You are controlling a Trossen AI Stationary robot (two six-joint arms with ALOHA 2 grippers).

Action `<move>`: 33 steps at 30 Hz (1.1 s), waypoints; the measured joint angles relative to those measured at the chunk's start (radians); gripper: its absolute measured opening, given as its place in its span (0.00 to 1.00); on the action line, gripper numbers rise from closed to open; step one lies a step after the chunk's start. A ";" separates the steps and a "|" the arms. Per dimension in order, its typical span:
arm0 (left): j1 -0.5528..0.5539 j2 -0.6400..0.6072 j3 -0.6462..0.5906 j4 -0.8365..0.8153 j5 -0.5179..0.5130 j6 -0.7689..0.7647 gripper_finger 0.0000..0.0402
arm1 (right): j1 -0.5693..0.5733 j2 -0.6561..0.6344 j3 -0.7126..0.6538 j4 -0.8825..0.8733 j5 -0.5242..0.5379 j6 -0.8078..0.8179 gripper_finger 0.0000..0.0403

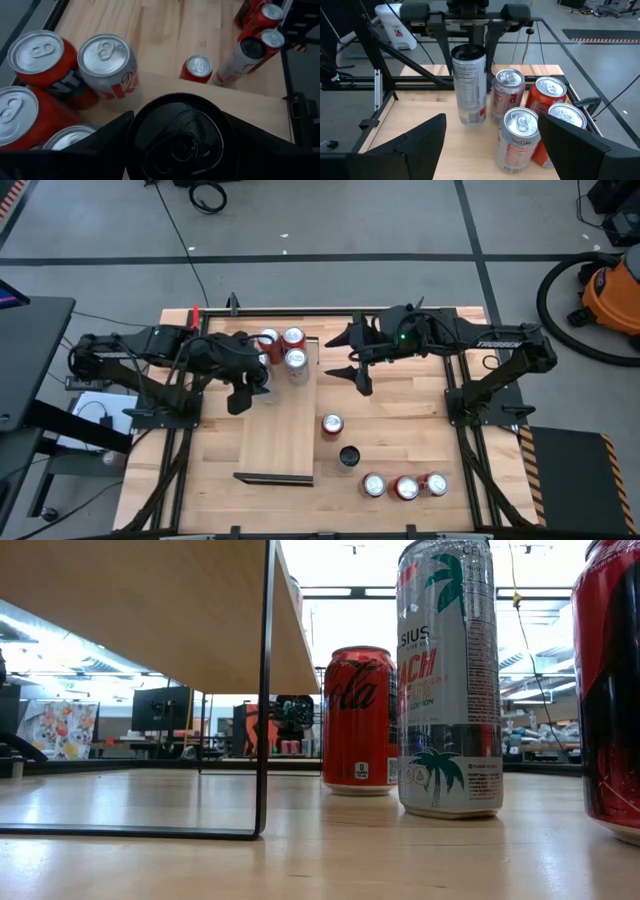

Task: Pick and place cans onto a shelf
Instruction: Put the top white-pink soda can on the shelf

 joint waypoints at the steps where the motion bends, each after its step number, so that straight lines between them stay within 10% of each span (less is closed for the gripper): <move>1: 0.001 -0.007 -0.008 -0.004 -0.002 -0.001 0.67 | 0.002 0.000 0.000 0.001 0.001 0.002 0.80; 33: 0.010 -0.023 -0.070 -0.022 0.036 -0.024 0.67 | 0.015 0.000 0.000 0.016 0.020 0.018 0.80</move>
